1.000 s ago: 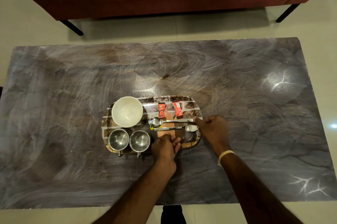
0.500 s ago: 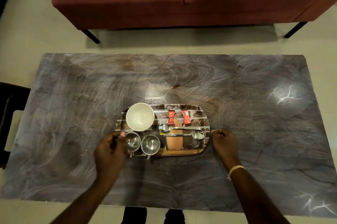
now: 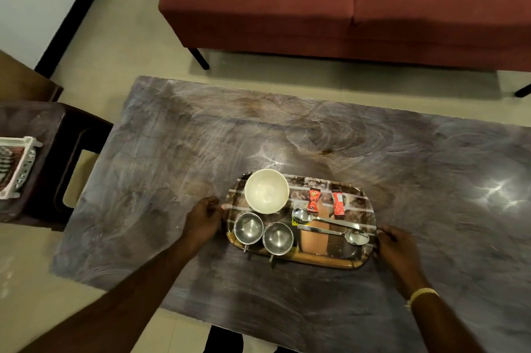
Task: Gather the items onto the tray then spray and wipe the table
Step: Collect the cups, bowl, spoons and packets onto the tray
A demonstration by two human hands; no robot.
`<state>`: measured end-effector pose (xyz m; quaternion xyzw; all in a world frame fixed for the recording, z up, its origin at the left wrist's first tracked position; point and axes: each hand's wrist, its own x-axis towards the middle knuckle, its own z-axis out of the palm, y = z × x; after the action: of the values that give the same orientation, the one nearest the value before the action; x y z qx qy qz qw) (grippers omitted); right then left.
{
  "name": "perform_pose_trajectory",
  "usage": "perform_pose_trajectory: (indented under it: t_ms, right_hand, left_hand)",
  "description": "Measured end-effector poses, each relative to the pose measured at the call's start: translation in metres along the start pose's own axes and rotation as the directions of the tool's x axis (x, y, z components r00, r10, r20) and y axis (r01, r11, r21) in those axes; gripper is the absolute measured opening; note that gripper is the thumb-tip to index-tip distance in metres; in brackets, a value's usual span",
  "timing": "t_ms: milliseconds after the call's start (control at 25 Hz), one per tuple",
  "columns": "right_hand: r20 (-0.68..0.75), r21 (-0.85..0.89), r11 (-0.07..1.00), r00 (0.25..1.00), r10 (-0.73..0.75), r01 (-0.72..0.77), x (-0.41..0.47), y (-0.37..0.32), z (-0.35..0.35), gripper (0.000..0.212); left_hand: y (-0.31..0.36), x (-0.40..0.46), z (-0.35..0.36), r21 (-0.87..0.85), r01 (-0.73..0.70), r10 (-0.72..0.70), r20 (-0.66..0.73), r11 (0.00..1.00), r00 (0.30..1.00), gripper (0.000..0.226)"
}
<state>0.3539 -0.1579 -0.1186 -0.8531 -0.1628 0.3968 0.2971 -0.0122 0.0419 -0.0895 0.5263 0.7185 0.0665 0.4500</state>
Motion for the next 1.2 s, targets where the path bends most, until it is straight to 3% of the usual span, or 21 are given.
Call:
perform_pose_trajectory:
  t_ms: [360, 640, 840, 1200]
  right_hand:
    - [-0.018, 0.234, 0.96, 0.987, 0.163, -0.154, 0.004, -0.014, 0.004, 0.021]
    - [-0.044, 0.135, 0.981, 0.988, 0.147, -0.14, 0.005, -0.017, 0.006, 0.014]
    - [-0.048, 0.155, 0.984, 0.995, 0.093, -0.084, 0.006, -0.038, 0.015, 0.019]
    - [0.039, 0.032, 0.999, 0.999, 0.017, -0.018, 0.014, -0.079, 0.058, 0.019]
  left_hand:
    - [0.012, 0.013, 0.009, -0.008, -0.075, 0.076, 0.044, 0.997, 0.996, 0.021]
    - [0.001, 0.014, 0.01, -0.126, -0.023, 0.029, 0.044, 0.992, 0.999, 0.013]
    - [-0.022, 0.005, 0.003, -0.215, 0.028, -0.024, 0.021, 0.976, 0.999, 0.014]
    - [-0.064, -0.004, -0.025, -0.377, 0.103, -0.121, -0.026, 0.921, 0.992, 0.016]
